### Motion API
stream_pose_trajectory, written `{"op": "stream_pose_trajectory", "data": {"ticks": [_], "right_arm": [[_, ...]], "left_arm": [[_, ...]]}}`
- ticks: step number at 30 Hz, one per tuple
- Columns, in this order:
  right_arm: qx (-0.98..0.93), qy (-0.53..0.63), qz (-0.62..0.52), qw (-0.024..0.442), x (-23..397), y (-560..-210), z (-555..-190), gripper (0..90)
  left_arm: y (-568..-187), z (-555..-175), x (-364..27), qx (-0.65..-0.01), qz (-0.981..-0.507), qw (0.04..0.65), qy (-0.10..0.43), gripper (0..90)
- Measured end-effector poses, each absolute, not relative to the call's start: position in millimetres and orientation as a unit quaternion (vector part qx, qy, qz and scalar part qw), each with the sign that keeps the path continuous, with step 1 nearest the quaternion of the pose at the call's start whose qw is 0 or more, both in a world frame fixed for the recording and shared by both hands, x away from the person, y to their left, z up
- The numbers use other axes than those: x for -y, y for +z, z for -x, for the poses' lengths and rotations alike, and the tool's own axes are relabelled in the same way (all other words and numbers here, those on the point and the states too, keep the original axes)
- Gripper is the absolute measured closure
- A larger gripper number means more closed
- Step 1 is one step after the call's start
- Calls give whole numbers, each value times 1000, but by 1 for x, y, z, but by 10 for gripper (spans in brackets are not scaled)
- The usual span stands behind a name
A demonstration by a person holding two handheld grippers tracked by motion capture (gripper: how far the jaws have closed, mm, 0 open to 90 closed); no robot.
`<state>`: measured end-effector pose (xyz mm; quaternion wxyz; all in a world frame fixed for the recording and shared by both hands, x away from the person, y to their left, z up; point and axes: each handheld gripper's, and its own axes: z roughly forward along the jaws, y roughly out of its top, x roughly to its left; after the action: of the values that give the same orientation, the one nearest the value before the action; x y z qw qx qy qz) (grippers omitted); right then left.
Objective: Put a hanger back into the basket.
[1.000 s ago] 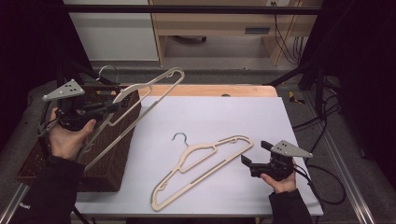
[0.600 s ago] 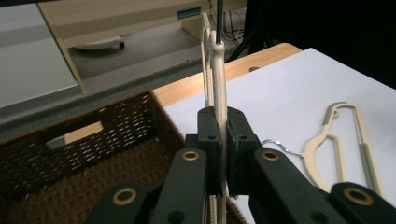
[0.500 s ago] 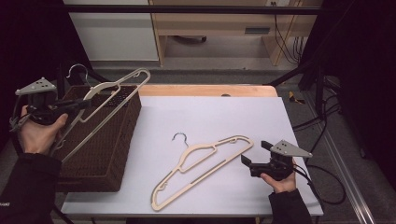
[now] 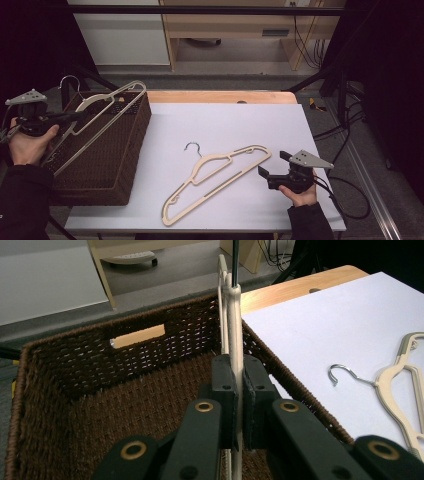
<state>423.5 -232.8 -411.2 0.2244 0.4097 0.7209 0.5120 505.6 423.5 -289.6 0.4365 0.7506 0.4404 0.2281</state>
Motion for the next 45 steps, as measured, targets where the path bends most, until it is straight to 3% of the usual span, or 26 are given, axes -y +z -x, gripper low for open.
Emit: {"op": "stream_pose_trajectory", "data": {"ticks": [16, 30, 38, 42, 45], "right_arm": [[-724, 508, -409, 224, 232, -413, -424, 47], [-725, 509, -408, 221, 231, -413, -424, 46], [-727, 506, -408, 221, 229, -414, -425, 47], [-726, 508, -408, 220, 229, -414, -424, 47], [-727, 509, -406, 219, 230, -414, -424, 47]], "left_arm": [[-321, -502, -436, -456, -757, 414, 219, 859], [-362, -513, -438, -506, -756, 361, 206, 839], [-369, -515, -445, -535, -737, 349, 220, 821], [-372, -517, -448, -545, -744, 304, 237, 798], [-377, -517, -453, -556, -737, 304, 236, 796]]}}
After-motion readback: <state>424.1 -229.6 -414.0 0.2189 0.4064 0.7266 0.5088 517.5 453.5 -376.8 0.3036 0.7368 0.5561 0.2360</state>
